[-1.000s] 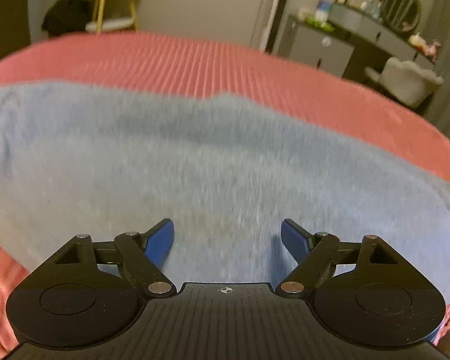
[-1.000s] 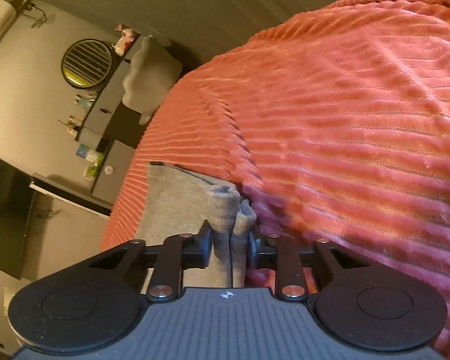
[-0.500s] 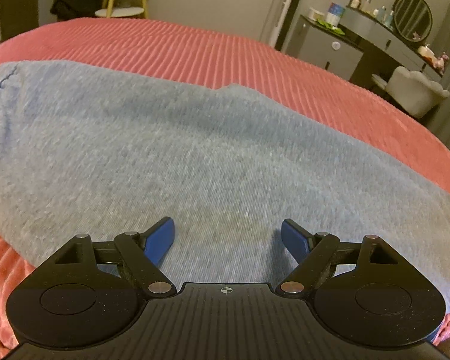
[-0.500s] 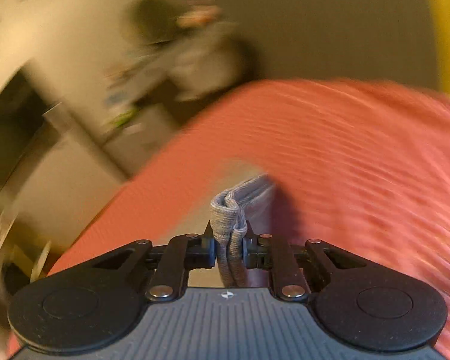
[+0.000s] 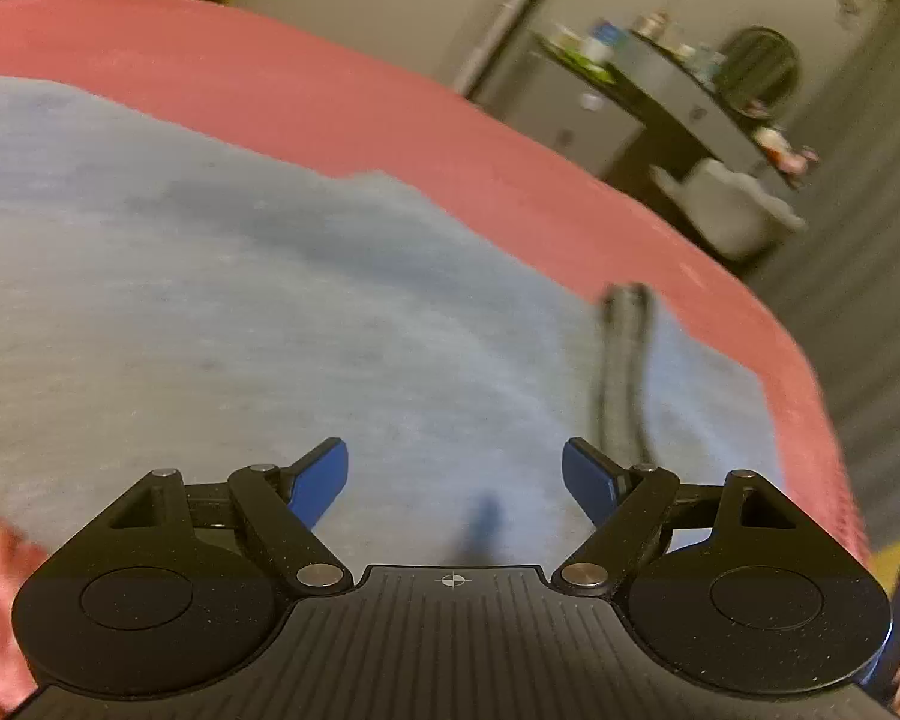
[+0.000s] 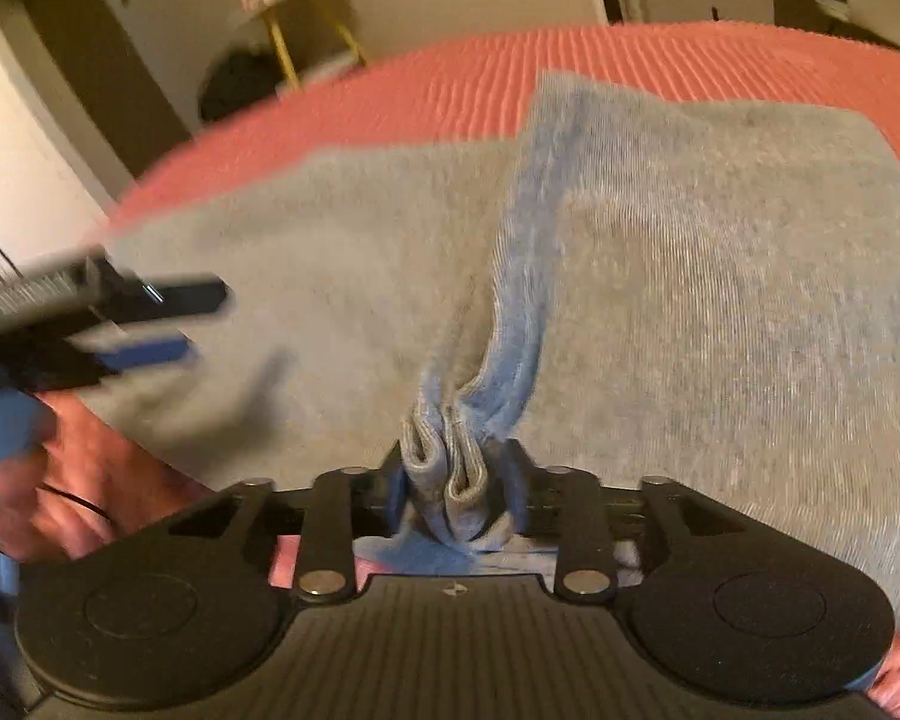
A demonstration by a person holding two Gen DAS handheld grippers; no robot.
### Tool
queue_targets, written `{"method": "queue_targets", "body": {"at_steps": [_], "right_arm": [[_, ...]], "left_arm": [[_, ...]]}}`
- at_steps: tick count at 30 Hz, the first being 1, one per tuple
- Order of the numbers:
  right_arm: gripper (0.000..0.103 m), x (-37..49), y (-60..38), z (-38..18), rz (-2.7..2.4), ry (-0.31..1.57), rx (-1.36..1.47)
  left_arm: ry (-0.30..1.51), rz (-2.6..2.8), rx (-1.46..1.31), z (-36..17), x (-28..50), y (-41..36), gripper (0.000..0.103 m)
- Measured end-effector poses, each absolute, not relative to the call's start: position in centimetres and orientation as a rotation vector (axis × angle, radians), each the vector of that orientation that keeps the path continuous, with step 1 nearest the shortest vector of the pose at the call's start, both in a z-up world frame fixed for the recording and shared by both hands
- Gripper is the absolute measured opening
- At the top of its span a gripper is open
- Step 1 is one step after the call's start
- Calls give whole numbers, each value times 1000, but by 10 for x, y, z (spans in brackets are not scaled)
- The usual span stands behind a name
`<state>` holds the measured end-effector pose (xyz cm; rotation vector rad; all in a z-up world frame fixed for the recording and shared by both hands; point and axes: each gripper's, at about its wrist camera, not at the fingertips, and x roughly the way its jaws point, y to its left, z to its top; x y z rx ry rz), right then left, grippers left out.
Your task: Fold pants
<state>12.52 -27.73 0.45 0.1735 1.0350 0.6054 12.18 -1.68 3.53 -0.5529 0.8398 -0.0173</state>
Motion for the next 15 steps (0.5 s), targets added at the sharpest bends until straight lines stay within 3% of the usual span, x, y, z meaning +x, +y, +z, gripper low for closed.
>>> {"method": "queue_targets", "body": {"at_steps": [2, 4, 6, 8, 11, 15], "right_arm": [[67, 131, -312, 12, 605, 1020, 431], [70, 134, -345, 13, 534, 980, 603], [70, 135, -371, 2, 391, 993, 661], [34, 130, -392, -11, 259, 999, 640], [38, 117, -416, -19, 232, 931, 866], [48, 112, -423, -24, 244, 891, 943]], "left_arm": [[859, -75, -563, 36, 135, -28, 85], [876, -119, -570, 37, 150, -41, 84], [890, -173, -585, 36, 167, -56, 85], [937, -203, -589, 29, 188, -70, 83], [1010, -222, -574, 17, 212, -88, 77], [1064, -261, -606, 0, 237, -104, 76]]}}
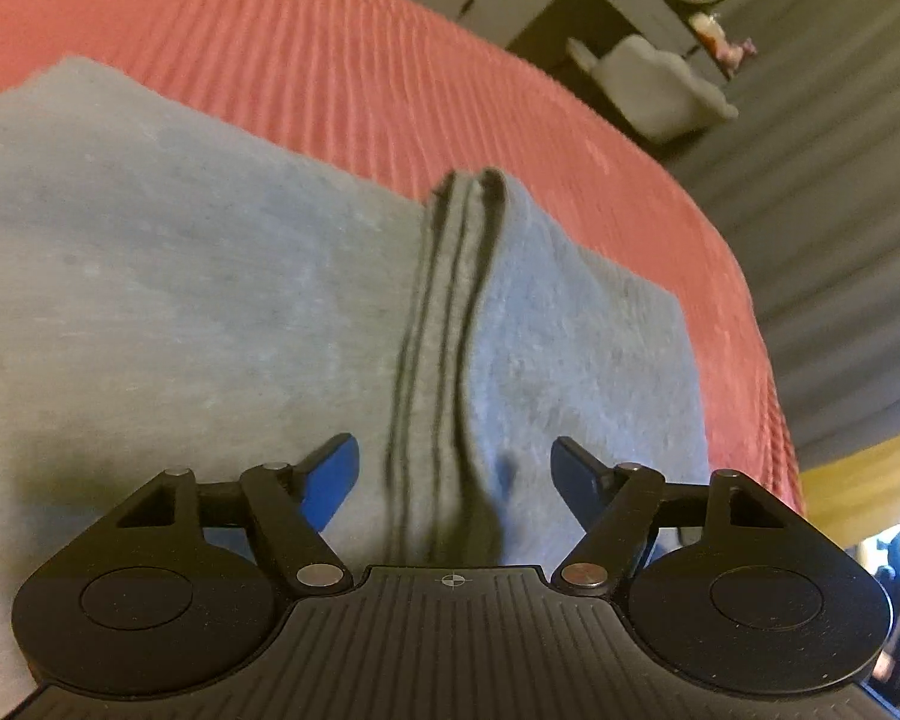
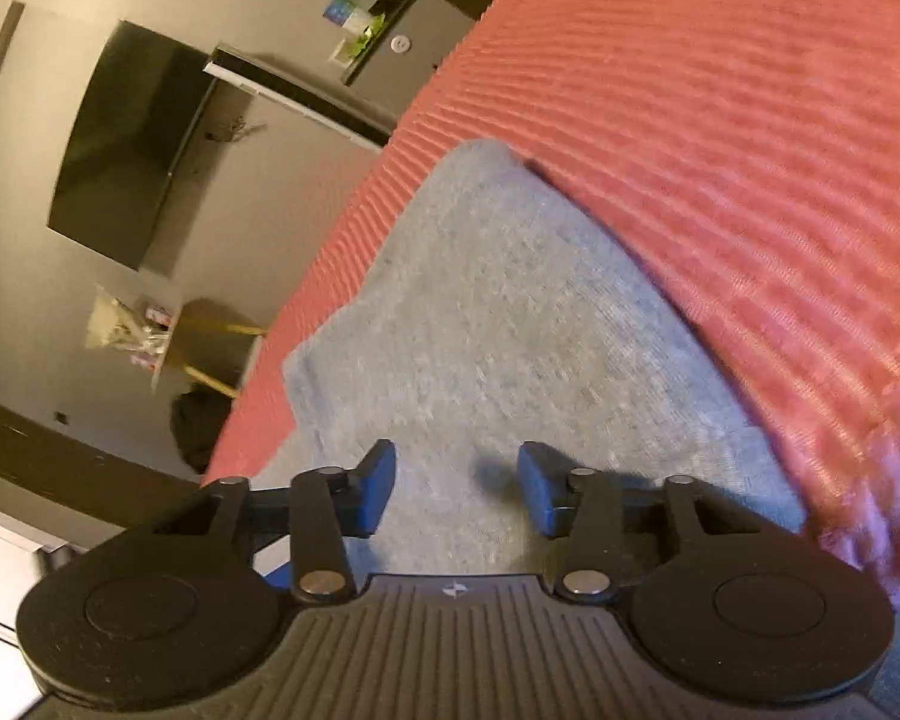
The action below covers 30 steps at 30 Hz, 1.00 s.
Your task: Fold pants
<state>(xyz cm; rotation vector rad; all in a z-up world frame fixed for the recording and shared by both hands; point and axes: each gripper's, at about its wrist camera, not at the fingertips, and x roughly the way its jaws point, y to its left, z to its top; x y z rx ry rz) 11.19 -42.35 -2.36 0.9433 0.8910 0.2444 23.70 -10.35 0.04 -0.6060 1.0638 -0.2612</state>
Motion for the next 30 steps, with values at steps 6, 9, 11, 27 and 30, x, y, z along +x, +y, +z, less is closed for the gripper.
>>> {"method": "queue_targets", "body": {"at_steps": [6, 9, 11, 27, 30], "right_arm": [[48, 127, -418, -25, 288, 885, 950], [48, 135, -424, -33, 293, 873, 988], [48, 135, -424, -32, 292, 861, 1007], [59, 119, -399, 2, 251, 881, 708], [58, 119, -381, 8, 266, 883, 577]], "left_arm": [[1118, -310, -726, -19, 258, -124, 53], [1128, -270, -671, -21, 258, -124, 18], [1116, -266, -723, -19, 254, -116, 17], [947, -190, -584, 23, 182, -36, 16], [925, -162, -534, 7, 168, -37, 20]]}}
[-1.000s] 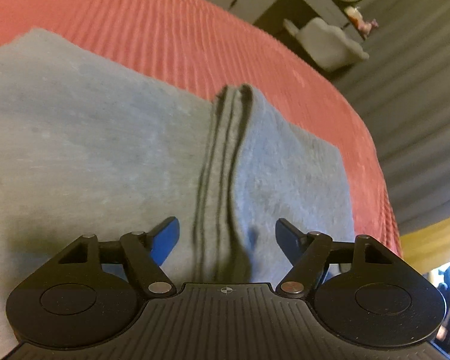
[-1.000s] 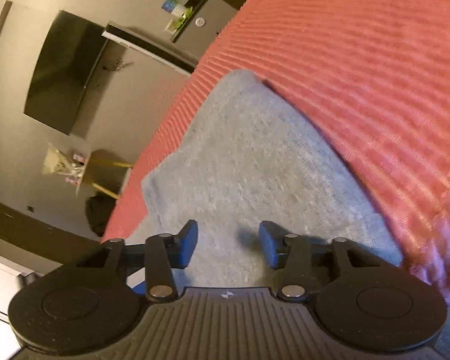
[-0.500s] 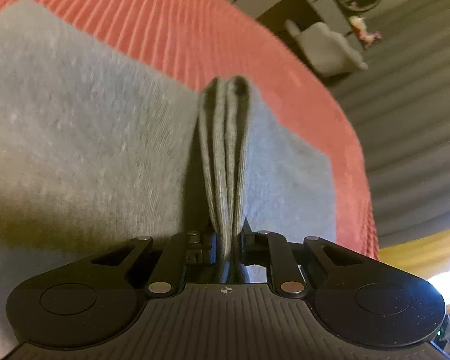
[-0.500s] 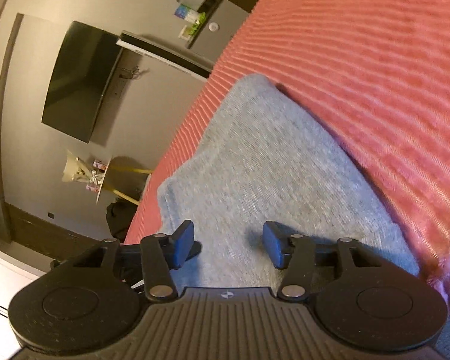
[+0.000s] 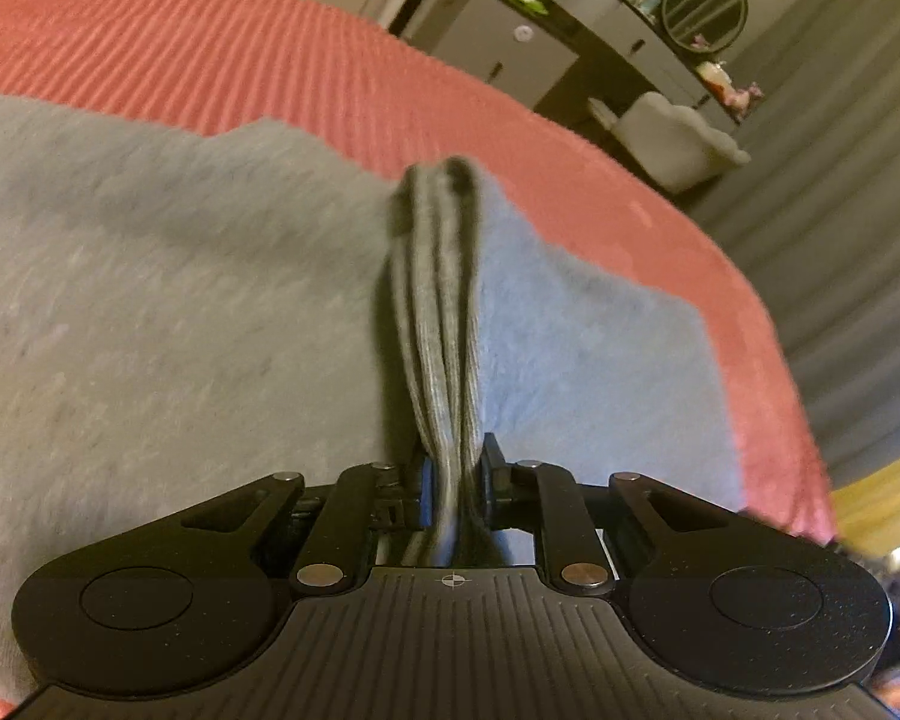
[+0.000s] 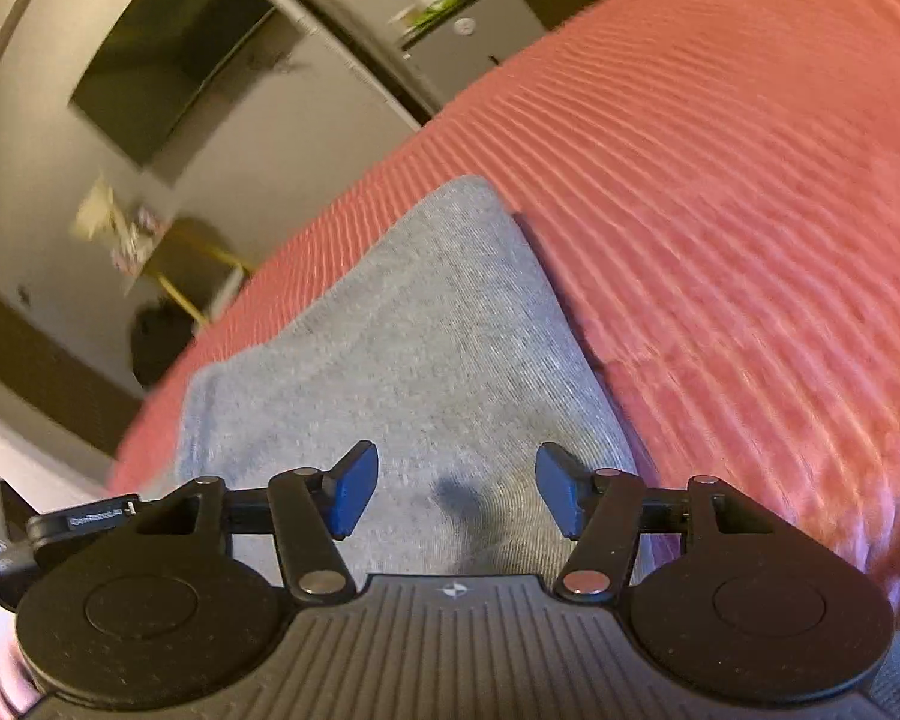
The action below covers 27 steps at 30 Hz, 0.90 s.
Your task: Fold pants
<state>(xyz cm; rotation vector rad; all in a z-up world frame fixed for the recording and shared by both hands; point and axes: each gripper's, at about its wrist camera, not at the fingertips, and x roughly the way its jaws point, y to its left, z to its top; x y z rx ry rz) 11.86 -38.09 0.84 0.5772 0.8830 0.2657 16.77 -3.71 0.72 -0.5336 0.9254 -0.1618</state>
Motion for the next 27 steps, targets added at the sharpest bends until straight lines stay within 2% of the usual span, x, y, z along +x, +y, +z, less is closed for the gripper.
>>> {"method": "queue_targets", "body": {"at_steps": [2, 3, 4, 6, 11, 19, 23, 26, 27], "right_arm": [[48, 120, -365, 15, 238, 878, 443], [46, 122, -358, 18, 228, 874, 385], [41, 124, -352, 20, 220, 868, 338], [37, 134, -344, 21, 200, 867, 261], [32, 183, -323, 18, 167, 873, 127], [31, 271, -301, 10, 77, 851, 85], [32, 234, -294, 17, 113, 856, 21], [32, 179, -298, 14, 138, 879, 44], [32, 162, -300, 12, 146, 867, 57]], "left_arm": [[907, -151, -558, 5, 164, -36, 26], [898, -157, -571, 5, 167, -37, 38], [891, -171, -582, 5, 170, -37, 45], [867, -194, -585, 4, 177, -38, 49], [834, -240, -603, -7, 183, -31, 50], [830, -306, -753, -19, 199, -6, 50], [843, -323, -789, -21, 206, -1, 48], [849, -331, -753, -19, 218, -7, 42], [848, -330, -744, -19, 223, -10, 36]]}}
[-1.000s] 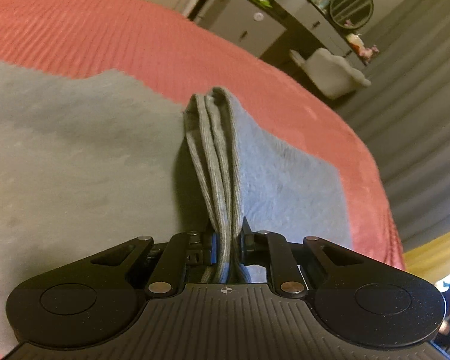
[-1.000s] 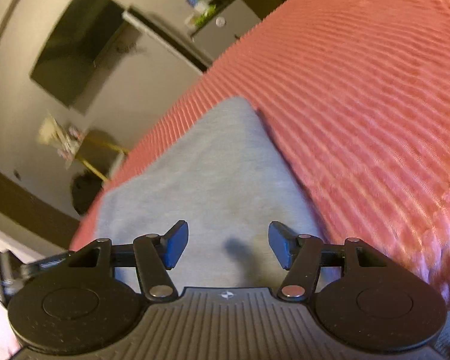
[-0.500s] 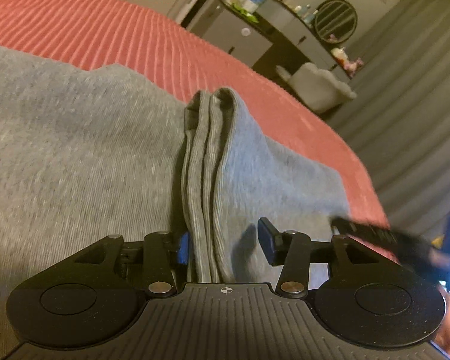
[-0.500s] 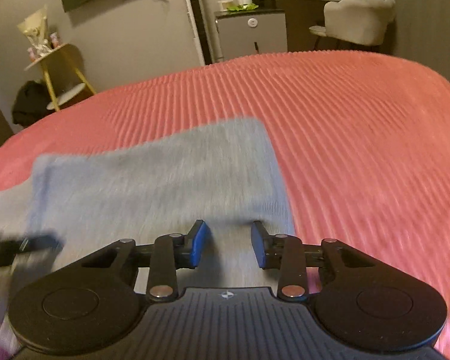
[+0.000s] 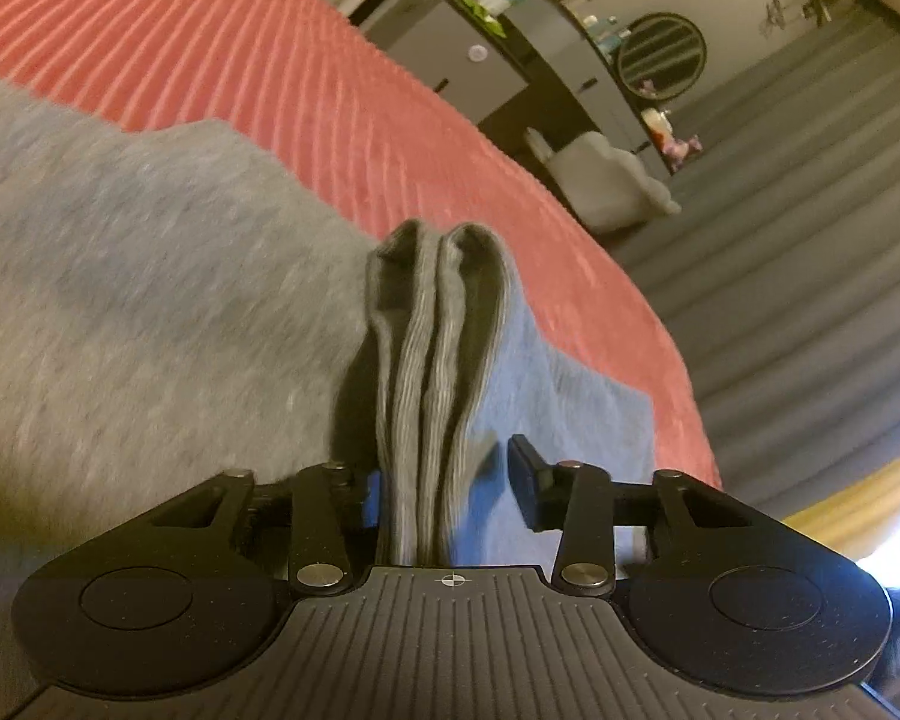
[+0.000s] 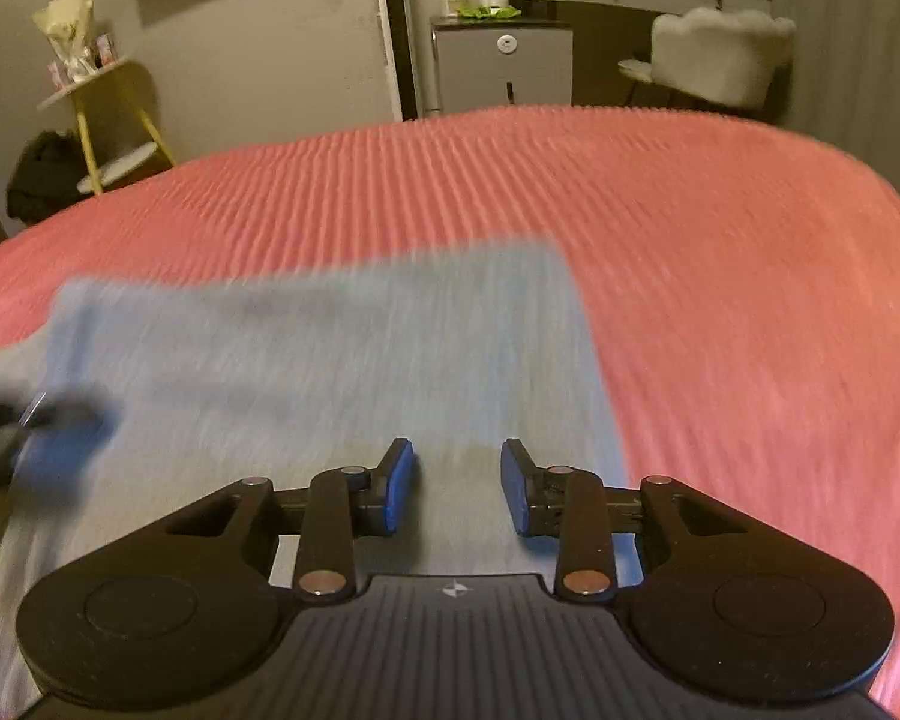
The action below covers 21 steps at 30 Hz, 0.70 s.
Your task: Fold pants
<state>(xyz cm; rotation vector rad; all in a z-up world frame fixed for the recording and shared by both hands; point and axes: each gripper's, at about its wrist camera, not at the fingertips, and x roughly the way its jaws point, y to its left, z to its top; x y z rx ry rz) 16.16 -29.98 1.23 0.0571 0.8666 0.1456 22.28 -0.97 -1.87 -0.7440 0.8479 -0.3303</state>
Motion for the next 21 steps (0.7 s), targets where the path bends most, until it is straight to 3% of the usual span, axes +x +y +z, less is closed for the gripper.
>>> {"method": "queue_targets", "body": {"at_steps": [2, 7, 11, 15, 17, 18, 19, 21], "right_arm": [[32, 130, -303, 12, 134, 835, 80], [34, 124, -306, 24, 114, 880, 168], [39, 116, -304, 35, 103, 806, 196], [39, 113, -300, 26, 124, 864, 215], [39, 110, -299, 27, 124, 865, 200], [39, 110, -300, 28, 128, 863, 211], [39, 111, -303, 29, 128, 868, 238], [39, 110, -312, 28, 147, 891, 335]], "left_arm": [[844, -321, -743, -20, 231, -13, 19], [724, -363, -682, 17, 223, -16, 16], [615, -299, -539, 41, 206, -8, 18], [796, -143, -473, 9, 213, 3, 29], [831, -187, -524, 8, 205, 4, 47], [847, -215, -545, 11, 199, 4, 62], [859, -234, -557, 13, 192, 1, 69], [883, -245, -554, 12, 182, -3, 70]]}}
